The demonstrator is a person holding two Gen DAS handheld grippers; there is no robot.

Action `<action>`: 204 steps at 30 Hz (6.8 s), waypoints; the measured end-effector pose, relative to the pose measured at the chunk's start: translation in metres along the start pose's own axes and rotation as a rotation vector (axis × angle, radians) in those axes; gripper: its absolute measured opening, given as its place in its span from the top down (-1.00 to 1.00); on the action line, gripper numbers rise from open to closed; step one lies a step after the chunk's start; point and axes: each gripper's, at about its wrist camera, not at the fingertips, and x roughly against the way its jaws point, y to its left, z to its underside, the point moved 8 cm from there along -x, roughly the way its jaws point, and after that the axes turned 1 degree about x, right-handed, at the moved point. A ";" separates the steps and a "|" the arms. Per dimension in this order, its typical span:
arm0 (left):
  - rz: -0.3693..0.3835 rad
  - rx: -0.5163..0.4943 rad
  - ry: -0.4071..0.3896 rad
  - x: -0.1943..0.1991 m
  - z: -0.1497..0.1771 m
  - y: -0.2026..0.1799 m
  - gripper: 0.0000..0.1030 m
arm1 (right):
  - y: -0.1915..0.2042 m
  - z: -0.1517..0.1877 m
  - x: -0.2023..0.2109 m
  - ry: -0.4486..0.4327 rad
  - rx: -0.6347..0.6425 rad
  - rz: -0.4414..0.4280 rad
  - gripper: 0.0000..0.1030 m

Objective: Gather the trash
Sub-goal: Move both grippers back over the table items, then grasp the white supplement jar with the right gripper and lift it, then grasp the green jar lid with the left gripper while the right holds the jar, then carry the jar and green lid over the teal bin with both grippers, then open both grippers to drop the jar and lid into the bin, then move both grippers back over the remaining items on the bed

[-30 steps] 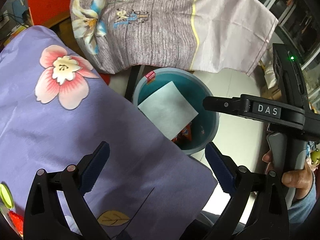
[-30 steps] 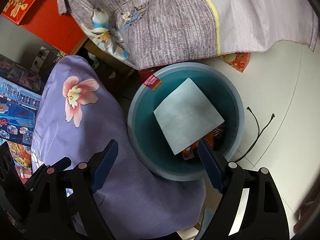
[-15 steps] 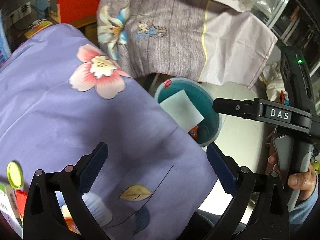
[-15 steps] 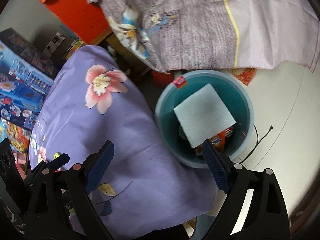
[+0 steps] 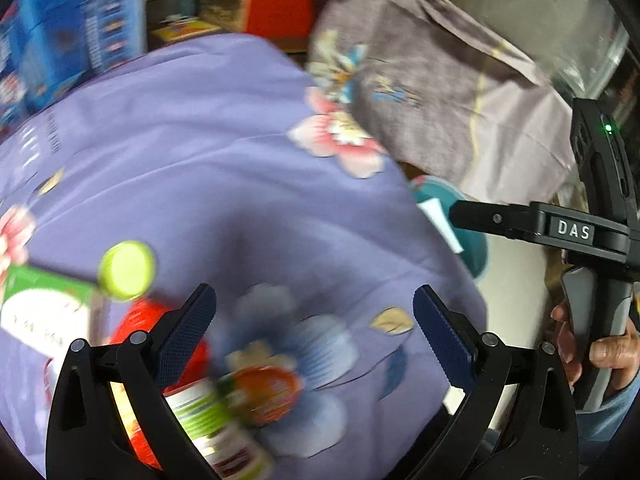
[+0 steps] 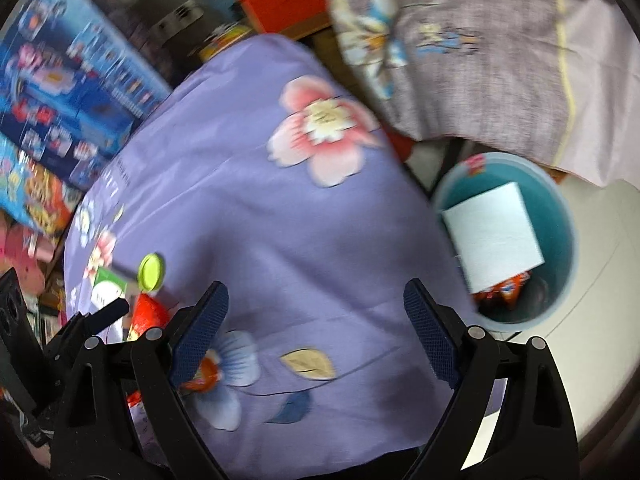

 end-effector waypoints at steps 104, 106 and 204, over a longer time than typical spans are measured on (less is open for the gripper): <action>-0.145 -0.158 0.047 -0.050 -0.035 0.031 -0.10 | -0.009 -0.011 -0.043 0.037 -0.062 -0.128 0.04; -0.120 -0.183 0.047 -0.053 -0.035 0.008 -0.10 | -0.025 -0.013 -0.032 0.015 -0.086 -0.125 0.04; 0.094 -0.261 0.162 -0.111 -0.024 -0.176 -0.86 | -0.211 0.024 0.032 -0.052 -0.380 0.027 -0.60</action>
